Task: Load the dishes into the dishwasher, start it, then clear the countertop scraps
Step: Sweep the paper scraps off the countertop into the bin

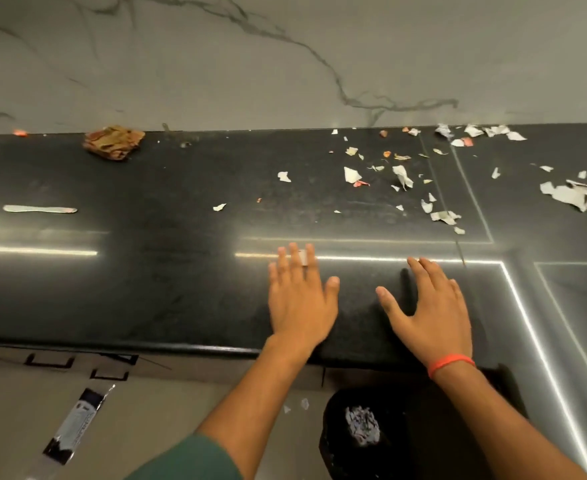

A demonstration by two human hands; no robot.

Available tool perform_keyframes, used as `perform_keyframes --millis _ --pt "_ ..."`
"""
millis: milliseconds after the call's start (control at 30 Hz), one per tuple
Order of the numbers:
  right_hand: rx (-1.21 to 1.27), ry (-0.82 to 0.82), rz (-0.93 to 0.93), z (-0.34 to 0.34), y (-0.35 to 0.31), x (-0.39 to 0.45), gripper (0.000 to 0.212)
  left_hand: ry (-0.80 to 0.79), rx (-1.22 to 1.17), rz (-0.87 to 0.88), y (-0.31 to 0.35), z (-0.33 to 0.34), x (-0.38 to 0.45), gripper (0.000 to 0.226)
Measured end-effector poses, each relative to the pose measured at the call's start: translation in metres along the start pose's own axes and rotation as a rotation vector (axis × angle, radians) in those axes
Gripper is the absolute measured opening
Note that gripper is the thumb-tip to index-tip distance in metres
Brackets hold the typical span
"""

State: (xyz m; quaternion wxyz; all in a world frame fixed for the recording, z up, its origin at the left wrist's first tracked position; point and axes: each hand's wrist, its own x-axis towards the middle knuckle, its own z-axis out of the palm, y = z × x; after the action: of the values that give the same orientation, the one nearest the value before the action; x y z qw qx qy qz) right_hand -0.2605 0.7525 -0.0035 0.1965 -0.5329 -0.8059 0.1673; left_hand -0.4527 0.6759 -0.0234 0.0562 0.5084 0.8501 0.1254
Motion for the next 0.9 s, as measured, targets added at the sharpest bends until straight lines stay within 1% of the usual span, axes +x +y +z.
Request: perform_keyframes --millis 33,100,133,167,200,233,300,400,433,467,533,567,600,633,700,800,900 --pt "-0.012 0.014 0.003 0.002 0.000 0.000 0.081 -0.028 -0.012 0.124 0.012 0.003 0.009 0.075" --pt "-0.013 0.015 0.011 0.002 0.001 -0.001 0.082 -0.110 -0.135 0.385 0.033 0.003 0.028 0.067" --pt "-0.015 0.017 0.010 0.002 0.002 -0.001 0.082 -0.131 -0.218 0.460 0.038 0.002 0.036 0.066" --pt "-0.018 0.019 0.008 0.002 0.004 0.000 0.084 -0.134 -0.307 0.479 0.040 0.001 0.043 0.067" --pt "-0.021 0.014 0.009 0.002 0.004 0.001 0.086 -0.112 -0.387 0.452 0.038 0.000 0.050 0.068" --pt "-0.029 0.008 0.007 0.003 0.004 0.001 0.087 -0.063 -0.440 0.397 0.030 -0.001 0.056 0.067" --pt "-0.054 -0.002 0.005 0.004 0.005 0.002 0.088 0.077 -0.427 0.236 0.008 -0.005 0.071 0.066" --pt "-0.121 -0.023 -0.019 0.005 0.006 0.001 0.086 0.339 -0.195 0.008 -0.057 -0.022 0.101 0.063" --pt "-0.140 -0.027 -0.022 0.006 0.007 0.002 0.086 0.387 -0.130 -0.086 -0.082 -0.028 0.110 0.061" --pt "-0.162 -0.032 -0.023 0.007 0.007 0.002 0.086 0.395 -0.108 -0.210 -0.106 -0.035 0.117 0.060" --pt "-0.202 -0.045 -0.020 0.010 0.006 0.003 0.087 0.316 -0.130 -0.466 -0.135 -0.041 0.132 0.064" --pt "-0.216 -0.047 -0.021 0.010 0.006 0.003 0.087 0.255 -0.090 -0.519 -0.141 -0.040 0.137 0.068" --pt "-0.225 -0.053 -0.021 0.011 0.006 0.003 0.088 0.204 -0.015 -0.489 -0.141 -0.037 0.142 0.071" --pt "-0.234 -0.060 -0.022 0.011 0.006 0.003 0.088 0.161 0.056 -0.408 -0.138 -0.033 0.146 0.072" --pt "-0.246 -0.074 -0.024 0.011 0.006 0.003 0.088 0.100 0.105 -0.231 -0.124 -0.031 0.151 0.073" --pt "-0.256 -0.091 -0.026 0.011 0.005 0.004 0.089 0.018 0.086 -0.025 -0.090 -0.027 0.149 0.075" --pt "-0.265 -0.108 -0.022 0.009 0.005 0.004 0.089 -0.057 -0.006 0.220 -0.035 -0.015 0.139 0.079"
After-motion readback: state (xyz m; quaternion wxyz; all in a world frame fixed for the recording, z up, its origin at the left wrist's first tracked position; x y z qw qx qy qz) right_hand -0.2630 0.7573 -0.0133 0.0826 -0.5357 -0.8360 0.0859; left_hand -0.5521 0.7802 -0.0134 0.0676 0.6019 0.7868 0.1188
